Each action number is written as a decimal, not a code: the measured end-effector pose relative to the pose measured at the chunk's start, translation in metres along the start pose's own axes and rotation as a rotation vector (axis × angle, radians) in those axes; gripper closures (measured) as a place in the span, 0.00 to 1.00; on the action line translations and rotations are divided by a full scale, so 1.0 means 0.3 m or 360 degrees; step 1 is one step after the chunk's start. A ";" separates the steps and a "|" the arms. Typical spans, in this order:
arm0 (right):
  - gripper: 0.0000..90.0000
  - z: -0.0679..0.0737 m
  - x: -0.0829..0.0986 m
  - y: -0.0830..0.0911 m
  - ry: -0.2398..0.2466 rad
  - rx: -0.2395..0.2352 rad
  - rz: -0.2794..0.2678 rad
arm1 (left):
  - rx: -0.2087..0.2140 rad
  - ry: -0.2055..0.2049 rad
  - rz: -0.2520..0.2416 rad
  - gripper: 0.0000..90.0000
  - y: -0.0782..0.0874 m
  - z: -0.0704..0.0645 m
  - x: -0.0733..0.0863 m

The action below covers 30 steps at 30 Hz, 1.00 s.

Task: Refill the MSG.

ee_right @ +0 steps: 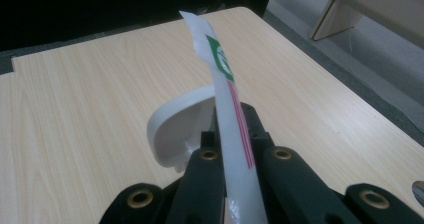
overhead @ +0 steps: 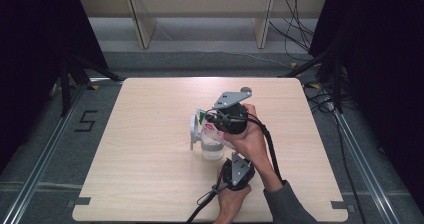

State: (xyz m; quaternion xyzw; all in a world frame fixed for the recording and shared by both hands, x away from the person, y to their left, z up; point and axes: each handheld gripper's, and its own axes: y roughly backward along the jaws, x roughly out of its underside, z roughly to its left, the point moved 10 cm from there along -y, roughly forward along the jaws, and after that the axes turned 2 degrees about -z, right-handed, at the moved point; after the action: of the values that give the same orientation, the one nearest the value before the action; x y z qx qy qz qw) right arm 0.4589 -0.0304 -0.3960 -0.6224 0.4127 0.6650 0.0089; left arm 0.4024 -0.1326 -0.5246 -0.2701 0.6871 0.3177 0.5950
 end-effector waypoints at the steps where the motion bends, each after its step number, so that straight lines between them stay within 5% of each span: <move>1: 1.00 0.000 0.000 0.000 0.0000 0.0000 0.0000 | 0.0002 0.0004 0.0000 0.93 0.000 -0.002 0.001; 2: 1.00 -0.004 -0.002 -0.004 0.0044 0.0000 -0.0006 | 0.0000 0.0004 -0.0002 0.93 0.000 -0.002 0.001; 30: 1.00 0.001 -0.001 0.003 0.0030 -0.0015 0.0003 | 0.0009 0.0000 -0.0004 0.93 0.000 -0.003 -0.002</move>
State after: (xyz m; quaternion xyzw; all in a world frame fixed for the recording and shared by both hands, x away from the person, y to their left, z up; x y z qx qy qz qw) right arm 0.4582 -0.0306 -0.3954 -0.6284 0.4102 0.6609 0.0014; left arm 0.4021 -0.1333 -0.5239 -0.2693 0.6877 0.3152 0.5960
